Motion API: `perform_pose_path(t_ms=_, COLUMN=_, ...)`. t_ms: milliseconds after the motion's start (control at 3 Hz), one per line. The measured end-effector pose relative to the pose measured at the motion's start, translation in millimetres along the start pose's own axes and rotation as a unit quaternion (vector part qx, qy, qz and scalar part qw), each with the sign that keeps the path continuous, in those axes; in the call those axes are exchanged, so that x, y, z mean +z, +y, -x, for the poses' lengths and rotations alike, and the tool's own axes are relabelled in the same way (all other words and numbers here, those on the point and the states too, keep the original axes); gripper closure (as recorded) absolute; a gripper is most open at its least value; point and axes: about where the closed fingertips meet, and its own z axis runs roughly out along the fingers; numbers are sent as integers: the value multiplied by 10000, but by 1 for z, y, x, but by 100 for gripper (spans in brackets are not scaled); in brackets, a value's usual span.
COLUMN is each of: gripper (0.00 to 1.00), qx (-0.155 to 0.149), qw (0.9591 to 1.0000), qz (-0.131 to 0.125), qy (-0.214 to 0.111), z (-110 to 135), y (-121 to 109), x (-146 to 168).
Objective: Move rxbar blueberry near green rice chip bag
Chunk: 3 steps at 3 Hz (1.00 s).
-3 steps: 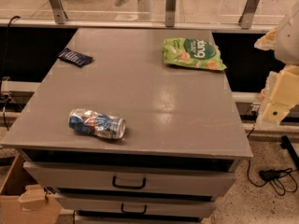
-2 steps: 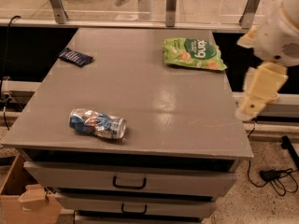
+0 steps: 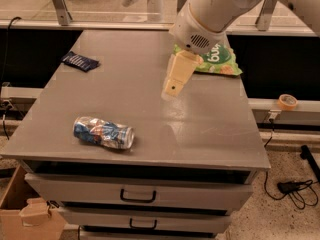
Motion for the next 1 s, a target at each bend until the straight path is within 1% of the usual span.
perform_pose_path(t_ms=333, gripper=0, qx=0, qw=10000, qz=0, qy=0, z=0, y=0, x=0)
perform_pose_path(t_ms=667, gripper=0, qx=56, qw=9996, qz=-67, qy=-275, z=16, y=-7, x=18)
perform_pose_path(t_ms=1000, gripper=0, qx=138, qw=9969, qz=-93, qy=-767, z=58, y=-30, x=61)
